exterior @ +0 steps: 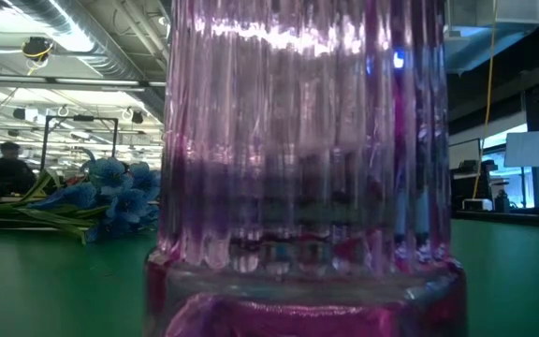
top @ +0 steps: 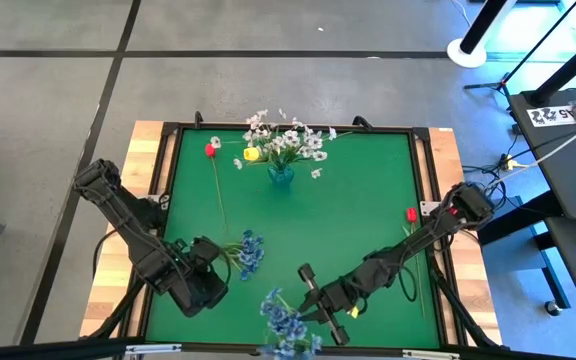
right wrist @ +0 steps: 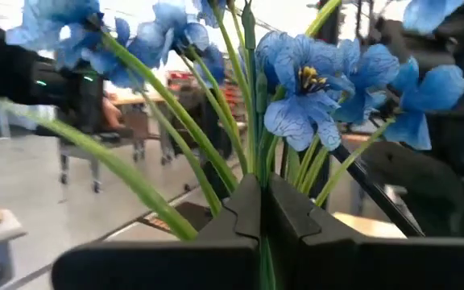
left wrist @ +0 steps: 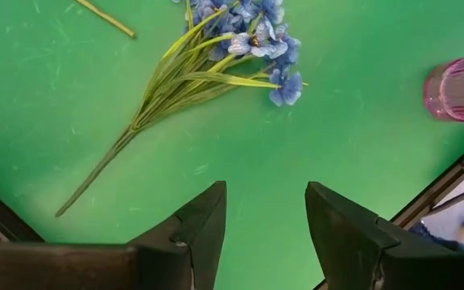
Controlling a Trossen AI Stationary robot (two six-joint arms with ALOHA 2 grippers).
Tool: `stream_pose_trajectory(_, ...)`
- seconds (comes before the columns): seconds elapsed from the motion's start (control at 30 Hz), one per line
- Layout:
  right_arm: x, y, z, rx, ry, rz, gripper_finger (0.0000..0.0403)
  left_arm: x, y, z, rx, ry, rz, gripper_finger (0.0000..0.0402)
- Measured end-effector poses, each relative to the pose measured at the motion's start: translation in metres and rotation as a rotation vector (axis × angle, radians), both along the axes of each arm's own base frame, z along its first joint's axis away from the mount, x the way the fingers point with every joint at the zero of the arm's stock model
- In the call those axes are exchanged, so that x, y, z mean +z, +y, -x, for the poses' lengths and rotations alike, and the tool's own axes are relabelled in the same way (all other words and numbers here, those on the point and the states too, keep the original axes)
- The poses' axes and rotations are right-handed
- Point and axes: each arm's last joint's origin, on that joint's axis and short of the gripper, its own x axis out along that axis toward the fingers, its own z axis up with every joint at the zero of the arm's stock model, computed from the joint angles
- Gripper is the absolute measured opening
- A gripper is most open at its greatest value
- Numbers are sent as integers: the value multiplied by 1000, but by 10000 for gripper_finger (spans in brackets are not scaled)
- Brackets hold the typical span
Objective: Sort flowers into vase by color
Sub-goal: Put the right blue flowers into the violet vase
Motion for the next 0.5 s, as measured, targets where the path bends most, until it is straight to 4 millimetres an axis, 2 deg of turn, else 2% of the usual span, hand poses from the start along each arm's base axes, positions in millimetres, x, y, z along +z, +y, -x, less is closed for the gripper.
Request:
stream_pose_trajectory(0.17,-21,-2,-2,-98,57,-11,5,0,-1,1,-30,-29,-46,165)
stream_pose_trajectory(0.3,-35,-13,9,-176,16,-71,5,-1,-1,1,-76,-31,-69,165)
stream_pose_trajectory(0.5,-50,-21,19,-223,44,-91,5,-19,1,0,-128,-17,-100,165)
